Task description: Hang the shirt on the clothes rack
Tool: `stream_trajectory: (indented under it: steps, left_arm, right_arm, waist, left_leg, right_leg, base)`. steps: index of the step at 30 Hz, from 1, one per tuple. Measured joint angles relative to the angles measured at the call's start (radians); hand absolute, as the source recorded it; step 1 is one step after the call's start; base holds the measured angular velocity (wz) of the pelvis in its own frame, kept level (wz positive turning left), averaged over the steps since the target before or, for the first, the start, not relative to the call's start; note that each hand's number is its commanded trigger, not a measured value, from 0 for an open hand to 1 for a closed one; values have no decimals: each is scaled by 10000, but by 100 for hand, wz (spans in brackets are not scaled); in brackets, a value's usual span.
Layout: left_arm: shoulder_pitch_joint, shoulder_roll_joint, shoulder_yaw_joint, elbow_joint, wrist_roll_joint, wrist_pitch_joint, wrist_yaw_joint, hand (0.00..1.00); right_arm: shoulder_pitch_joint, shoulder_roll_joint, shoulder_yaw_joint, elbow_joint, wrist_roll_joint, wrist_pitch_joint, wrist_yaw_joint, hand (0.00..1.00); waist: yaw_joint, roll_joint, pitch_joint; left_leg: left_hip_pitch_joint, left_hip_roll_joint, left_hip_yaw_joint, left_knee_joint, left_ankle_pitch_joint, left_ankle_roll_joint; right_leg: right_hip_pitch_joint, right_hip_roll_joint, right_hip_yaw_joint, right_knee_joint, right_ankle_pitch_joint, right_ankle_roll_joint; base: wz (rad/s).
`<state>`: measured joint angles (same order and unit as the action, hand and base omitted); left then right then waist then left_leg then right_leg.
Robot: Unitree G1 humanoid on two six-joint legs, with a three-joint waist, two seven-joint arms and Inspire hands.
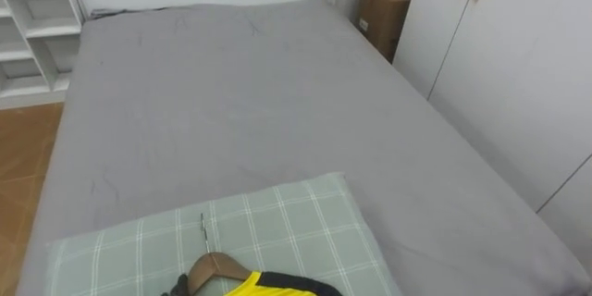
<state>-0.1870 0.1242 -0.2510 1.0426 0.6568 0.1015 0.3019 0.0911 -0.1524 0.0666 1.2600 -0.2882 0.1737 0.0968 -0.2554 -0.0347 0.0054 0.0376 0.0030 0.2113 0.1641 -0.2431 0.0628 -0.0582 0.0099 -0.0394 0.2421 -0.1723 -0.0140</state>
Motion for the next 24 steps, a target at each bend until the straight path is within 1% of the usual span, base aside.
stream_trajectory:
  steps: [1,3,5,12,17,18,21,24]
  left_arm:
    - [-14,-1,7,2,0,0,-1,0]
    - [-26,-7,33,2,7,-5,-13,0]
    - [-33,-14,100,0,7,-10,-53,0]
    - [-127,-13,110,77,4,-15,-99,0]
    - [-249,-9,111,250,2,-4,-103,0]
    - [-289,-9,108,323,-27,-6,-102,0]
    - [-457,-10,103,507,-356,-10,-102,0]
    - [-570,-11,103,695,-365,-30,-94,0]
  right_arm:
    - [-17,2,0,-1,0,4,-33,0]
    - [-44,6,-1,2,-10,6,-107,0]
    - [-93,7,-5,22,-36,13,-117,0]
    - [-227,16,-5,-12,-63,-1,-304,0]
    - [-228,16,-3,-56,-61,5,-316,0]
    - [-223,16,0,-62,-38,7,-315,0]
    - [-227,15,2,-62,138,9,-312,0]
    - [-221,16,6,-59,244,8,-311,0]
  waist:
    - [-2,13,-4]
    - [33,48,-39]
    - [57,52,-47]
    - [133,-2,-15]
    - [137,-24,-16]
    - [130,-42,-6]
    - [135,-50,-13]
    - [134,-63,-29]
  left_leg:
    - [-29,0,0,4,1,-1]
    - [-107,0,4,19,15,-1]
    - [-103,0,10,34,45,-5]
    - [-109,-4,47,42,53,-8]
    - [-112,4,46,32,53,-8]
    - [-113,6,46,24,53,-8]
    - [-115,5,45,3,53,-9]
    - [-114,4,46,18,53,-8]
  right_leg:
    - [-29,1,-1,2,2,-4]
    - [-167,5,14,114,8,-13]
    - [-237,-16,64,207,18,-29]
    - [-309,-34,73,305,16,-29]
    - [-315,-24,68,315,16,-30]
    - [-315,-23,70,314,16,-30]
    - [-315,-23,67,313,16,-30]
    - [-315,-24,66,313,17,-30]
  base:
    - [0]
    - [0]
    - [0]
    - [0]
    - [0]
    - [0]
    - [0]
    - [0]
